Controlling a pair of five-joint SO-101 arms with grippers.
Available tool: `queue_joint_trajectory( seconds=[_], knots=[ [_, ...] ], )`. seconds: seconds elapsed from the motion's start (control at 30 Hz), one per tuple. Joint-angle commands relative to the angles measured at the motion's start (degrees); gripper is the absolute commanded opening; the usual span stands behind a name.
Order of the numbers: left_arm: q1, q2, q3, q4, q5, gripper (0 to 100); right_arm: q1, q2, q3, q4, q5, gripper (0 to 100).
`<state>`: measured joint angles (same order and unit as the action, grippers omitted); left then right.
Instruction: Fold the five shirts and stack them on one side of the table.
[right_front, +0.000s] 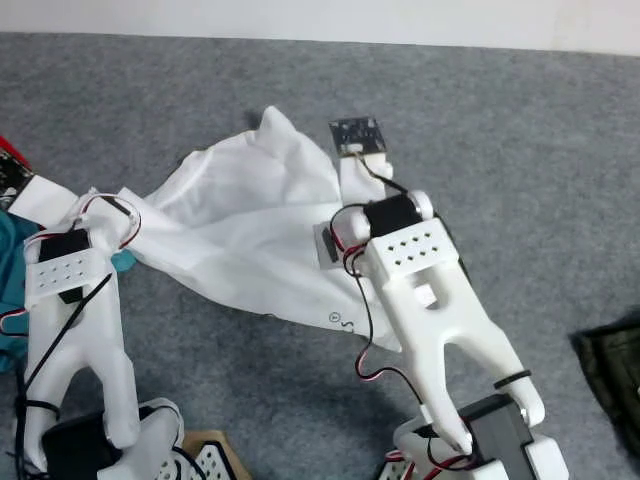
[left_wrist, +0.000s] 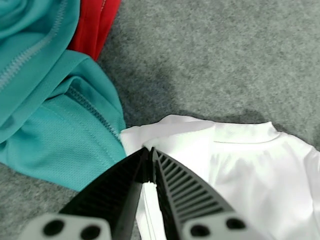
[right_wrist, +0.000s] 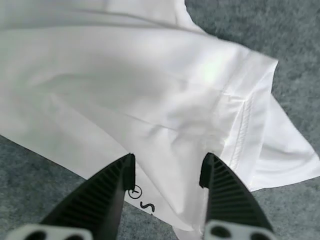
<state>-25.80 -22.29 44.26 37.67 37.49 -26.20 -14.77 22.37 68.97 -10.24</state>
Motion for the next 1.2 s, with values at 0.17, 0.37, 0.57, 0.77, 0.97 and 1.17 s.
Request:
queue_joint_trajectory(
  seconds=[0.17,0.37,0.57,0.77,0.97,1.17],
  knots=[
    [1.19,-1.45,-0.04,-0.88,-0.62,1,3.91,-0.66,4.35,-5.05,-0.62,21.3],
    [1.27,-1.45,0.40,-0.88,-0.62,1,5.67,-0.66,4.79,-3.56,-0.62,21.3],
    [1.80,-1.45,0.48,-0.88,-0.62,1,5.76,-0.57,4.88,-3.12,-0.44,21.3],
    [1.80,-1.45,0.57,-0.88,-0.62,1,6.64,0.04,9.63,-7.69,-0.53,21.3],
    [1.80,-1.45,0.57,-0.88,-0.62,1,7.16,0.04,11.56,-11.30,-0.62,19.7],
    [1.80,-1.45,0.57,-0.88,-0.62,1,7.25,0.04,11.74,-14.37,-0.62,6.8]
  ],
)
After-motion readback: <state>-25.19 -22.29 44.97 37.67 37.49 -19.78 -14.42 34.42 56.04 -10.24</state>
